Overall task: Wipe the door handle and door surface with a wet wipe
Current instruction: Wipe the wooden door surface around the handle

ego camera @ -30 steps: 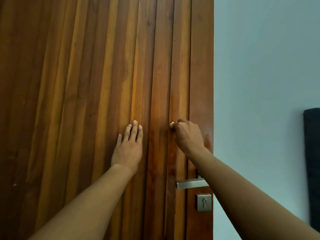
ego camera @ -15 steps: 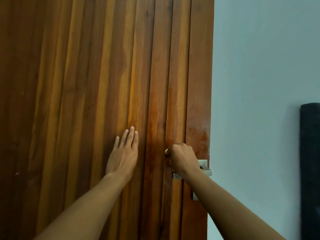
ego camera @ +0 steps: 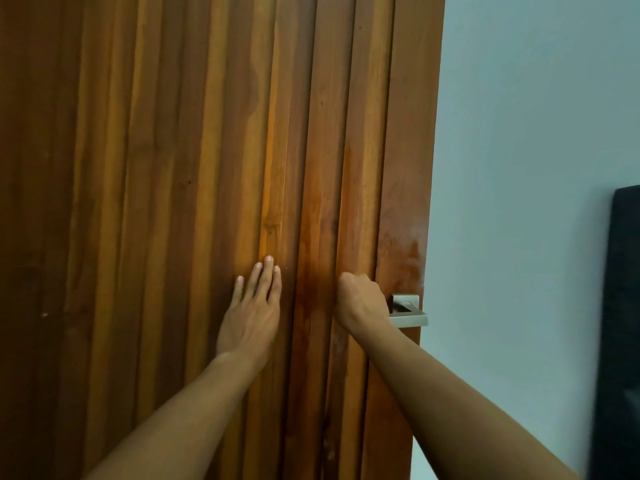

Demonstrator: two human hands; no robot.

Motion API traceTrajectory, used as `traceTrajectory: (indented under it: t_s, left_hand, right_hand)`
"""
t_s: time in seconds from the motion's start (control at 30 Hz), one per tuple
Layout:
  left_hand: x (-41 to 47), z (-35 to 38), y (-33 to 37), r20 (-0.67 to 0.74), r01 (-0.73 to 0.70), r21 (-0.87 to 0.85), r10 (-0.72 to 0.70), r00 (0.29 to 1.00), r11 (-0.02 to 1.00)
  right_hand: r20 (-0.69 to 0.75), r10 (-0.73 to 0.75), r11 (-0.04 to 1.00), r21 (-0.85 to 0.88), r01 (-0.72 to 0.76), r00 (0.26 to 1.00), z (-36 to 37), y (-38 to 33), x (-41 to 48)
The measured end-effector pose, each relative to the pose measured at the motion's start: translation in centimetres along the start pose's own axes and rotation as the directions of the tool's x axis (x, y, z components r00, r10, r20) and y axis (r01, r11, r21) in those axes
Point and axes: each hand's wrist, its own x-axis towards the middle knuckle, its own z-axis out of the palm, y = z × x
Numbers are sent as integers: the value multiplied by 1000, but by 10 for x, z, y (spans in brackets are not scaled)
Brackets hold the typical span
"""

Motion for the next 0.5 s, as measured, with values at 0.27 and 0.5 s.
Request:
traceTrajectory:
  t_s: [0.27,0.5]
  left_hand:
    - [-1,2,-3,-17,-19,-16,19,1000,1000]
    - [-1,8,-4,-74,-20,-60,16,997,998]
  right_hand:
    - [-117,-206,978,-57,200,972,14,-34,-36]
    - [-282,-10,990,131,49,959,94,6,-98]
